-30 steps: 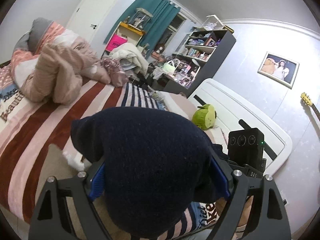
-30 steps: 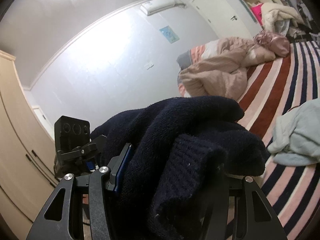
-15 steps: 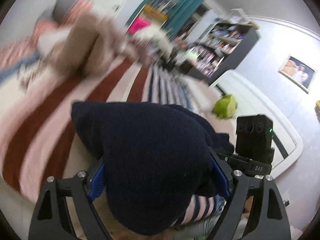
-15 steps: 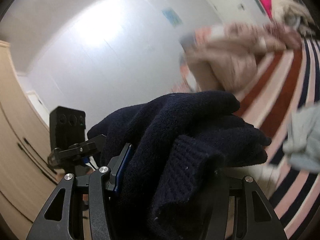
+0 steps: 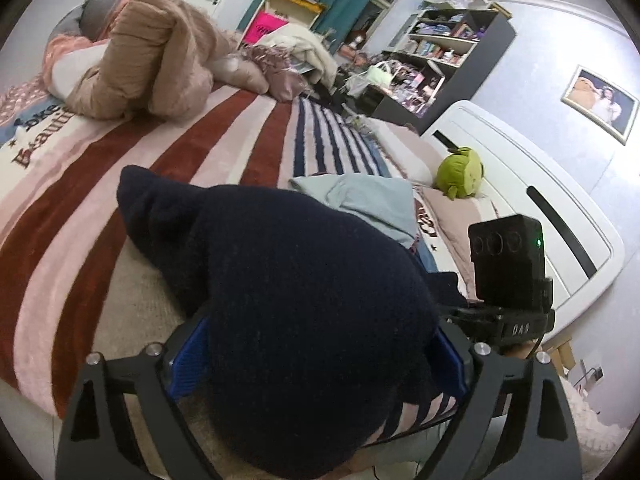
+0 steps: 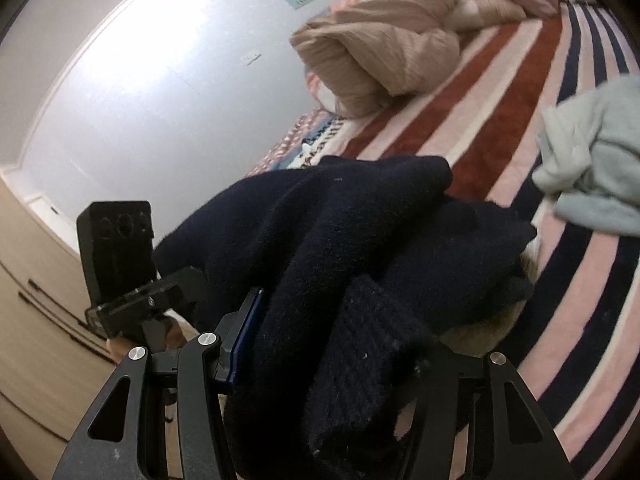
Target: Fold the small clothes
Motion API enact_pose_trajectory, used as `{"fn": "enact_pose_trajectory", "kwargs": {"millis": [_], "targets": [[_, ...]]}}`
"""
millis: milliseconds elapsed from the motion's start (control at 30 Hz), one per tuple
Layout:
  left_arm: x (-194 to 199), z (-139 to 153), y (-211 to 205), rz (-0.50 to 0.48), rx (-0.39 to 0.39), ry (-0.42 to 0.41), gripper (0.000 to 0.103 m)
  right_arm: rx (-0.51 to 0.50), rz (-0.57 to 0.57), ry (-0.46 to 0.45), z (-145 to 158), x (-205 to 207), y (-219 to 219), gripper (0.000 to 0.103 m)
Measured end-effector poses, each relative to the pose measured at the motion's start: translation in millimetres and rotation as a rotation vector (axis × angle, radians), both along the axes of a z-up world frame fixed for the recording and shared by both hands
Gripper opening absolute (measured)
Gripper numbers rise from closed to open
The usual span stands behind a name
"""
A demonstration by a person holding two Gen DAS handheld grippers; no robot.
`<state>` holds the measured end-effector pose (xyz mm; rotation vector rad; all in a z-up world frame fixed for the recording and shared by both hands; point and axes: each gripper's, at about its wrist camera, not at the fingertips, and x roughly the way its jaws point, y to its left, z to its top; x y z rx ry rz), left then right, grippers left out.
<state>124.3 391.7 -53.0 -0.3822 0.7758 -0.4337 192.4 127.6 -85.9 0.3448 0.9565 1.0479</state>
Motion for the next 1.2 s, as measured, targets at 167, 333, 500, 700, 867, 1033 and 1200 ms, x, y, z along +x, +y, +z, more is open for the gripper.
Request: {"fn": "enact_pose_trajectory", "kwargs": {"millis": [167,333,500,700,867,1033,1200], "targets": [[-23.9,26.0,8.7,0.061,0.052,-0.025,0.092,-0.041,0.036,-0.020,11.3,-7.4,5.1,0.060],[-48.6,58.5,-7.9,0.136,0.160,-0.100,0.092,-0.114,0.053,-0.062,18.6,-12.0,-10.2,0.067],[-65.9,79.8,-66.0,0.184,0.351,-0.197,0.092,-0.135,0.032,-0.088,19.0,-15.1,-37.7,0.070],[-71.7,84.4,-140.5,0.235,0.470,-0.319,0.092,-0.134,-0.001,-0.115,19.6,-19.7,-72.9,0.071],[-65.6,74.6,-209.3,0.225,0.495,-0.411,0.092,-0.148,-0.079,-0.190,29.7,-38.1,-127.8,0.071],[-64.4,62.8,-278.4,0.197,0.451,-0.499,0.092,-0.176,-0.239,-0.295,35.3,-73.6,-206.2,0.072],[-66.8,52.0,-335.4,0.188,0.427,-0.581,0.099,-0.331,-0.451,-0.464,35.0,-112.7,-267.7,0.076]]}}
